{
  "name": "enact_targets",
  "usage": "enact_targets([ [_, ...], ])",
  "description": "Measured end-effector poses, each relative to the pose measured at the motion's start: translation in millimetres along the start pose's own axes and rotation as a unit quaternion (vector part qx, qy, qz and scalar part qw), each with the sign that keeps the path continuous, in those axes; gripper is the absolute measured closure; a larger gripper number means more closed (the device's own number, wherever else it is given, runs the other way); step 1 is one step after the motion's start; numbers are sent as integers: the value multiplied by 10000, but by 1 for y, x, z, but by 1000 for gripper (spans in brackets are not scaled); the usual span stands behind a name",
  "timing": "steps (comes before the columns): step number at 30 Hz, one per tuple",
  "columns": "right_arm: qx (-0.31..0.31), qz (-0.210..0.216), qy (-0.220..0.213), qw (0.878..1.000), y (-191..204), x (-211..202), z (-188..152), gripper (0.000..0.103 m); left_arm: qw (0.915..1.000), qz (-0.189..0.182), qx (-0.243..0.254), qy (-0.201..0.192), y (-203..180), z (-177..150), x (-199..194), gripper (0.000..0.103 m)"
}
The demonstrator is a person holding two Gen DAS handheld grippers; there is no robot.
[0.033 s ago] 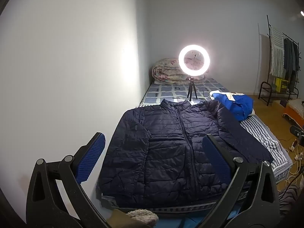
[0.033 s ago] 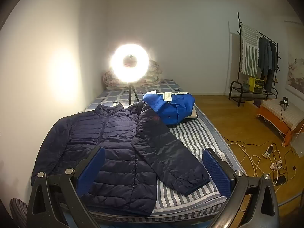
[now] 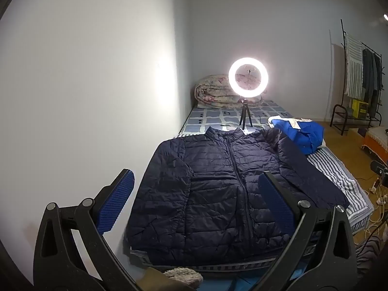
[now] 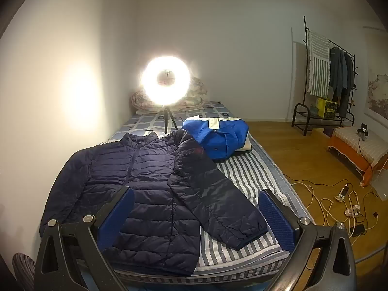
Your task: Fold large clothes
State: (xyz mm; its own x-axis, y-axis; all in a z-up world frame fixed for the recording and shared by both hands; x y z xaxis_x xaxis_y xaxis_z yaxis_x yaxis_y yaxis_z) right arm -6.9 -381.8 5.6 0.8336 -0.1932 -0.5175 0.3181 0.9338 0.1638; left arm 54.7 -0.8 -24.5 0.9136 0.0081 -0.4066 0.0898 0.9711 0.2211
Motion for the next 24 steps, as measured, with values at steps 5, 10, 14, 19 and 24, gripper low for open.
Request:
enact_targets([
  [5, -4, -8, -20, 10000, 1, 0, 0, 0, 9999, -14, -94, -89, 1, -1, -3, 0],
  [10, -16, -35, -34, 10000, 0, -1, 1, 0, 9999, -20, -109, -70, 5, 4, -4, 0],
  [14, -21, -38, -53, 10000, 0, -3, 2, 0, 9999, -5, -91, -62, 10, 8, -5, 0],
  [19, -18, -21, -59, 10000, 0, -3, 1, 0, 9999, -8, -110, -67, 15, 9, -5, 0],
  [24, -41, -4, -57, 10000, 1, -4, 2, 0, 9999, 4, -108, -60, 20, 11, -4, 0],
])
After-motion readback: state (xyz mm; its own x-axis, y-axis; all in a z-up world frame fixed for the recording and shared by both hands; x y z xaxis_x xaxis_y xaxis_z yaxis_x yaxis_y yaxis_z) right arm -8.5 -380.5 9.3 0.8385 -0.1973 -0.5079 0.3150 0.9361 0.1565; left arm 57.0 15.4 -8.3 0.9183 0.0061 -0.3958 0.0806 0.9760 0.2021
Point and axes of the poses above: each gripper's, at about its wrist camera, not at the fingertips, and x roughly the way its jaws point, y to its left, z to its top, the point moved 6 cm from there along x, roughly the way its jaws point, and after that the axes turned 10 degrees about x, right-handed, at the moved point
